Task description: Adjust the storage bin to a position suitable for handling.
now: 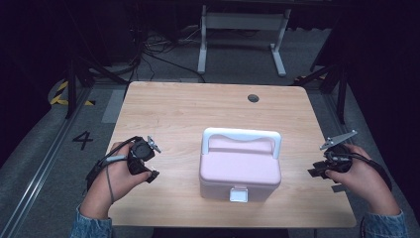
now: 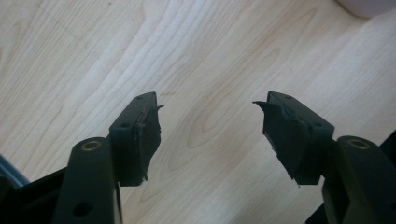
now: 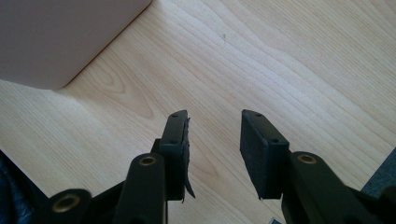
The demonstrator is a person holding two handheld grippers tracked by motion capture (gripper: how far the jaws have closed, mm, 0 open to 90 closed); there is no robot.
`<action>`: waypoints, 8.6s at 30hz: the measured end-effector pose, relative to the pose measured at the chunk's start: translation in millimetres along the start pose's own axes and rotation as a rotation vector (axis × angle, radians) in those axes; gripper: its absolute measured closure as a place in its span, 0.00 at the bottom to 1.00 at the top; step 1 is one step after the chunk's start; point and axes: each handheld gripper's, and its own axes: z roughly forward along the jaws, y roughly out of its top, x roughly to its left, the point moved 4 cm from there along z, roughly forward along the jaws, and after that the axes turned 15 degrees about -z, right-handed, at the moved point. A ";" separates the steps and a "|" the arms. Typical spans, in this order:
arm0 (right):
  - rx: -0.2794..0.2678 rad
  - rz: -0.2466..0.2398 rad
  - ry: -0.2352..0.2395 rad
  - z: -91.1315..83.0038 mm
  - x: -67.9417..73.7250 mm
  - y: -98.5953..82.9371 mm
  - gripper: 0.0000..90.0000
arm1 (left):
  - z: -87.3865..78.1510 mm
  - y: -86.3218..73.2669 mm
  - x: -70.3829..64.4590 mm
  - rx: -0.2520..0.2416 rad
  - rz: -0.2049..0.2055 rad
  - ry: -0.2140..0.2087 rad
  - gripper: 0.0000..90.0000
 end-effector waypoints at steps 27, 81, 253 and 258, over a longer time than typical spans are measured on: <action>0.030 0.023 0.027 9.5 4.2 -11.2 0.69 | -52.0 73.3 -44.8 -0.168 0.148 -0.127 0.42; 0.031 0.002 0.029 8.7 11.8 -13.5 0.68 | -59.7 151.1 -92.2 -0.240 0.301 -0.178 0.75; -0.756 -0.070 0.029 -72.0 39.1 40.6 0.98 | -53.6 157.5 -37.6 -0.722 0.133 -0.301 0.82; -0.751 -0.053 0.022 -71.7 36.6 35.0 0.98 | -51.6 167.8 -33.8 -0.702 0.061 -0.313 0.83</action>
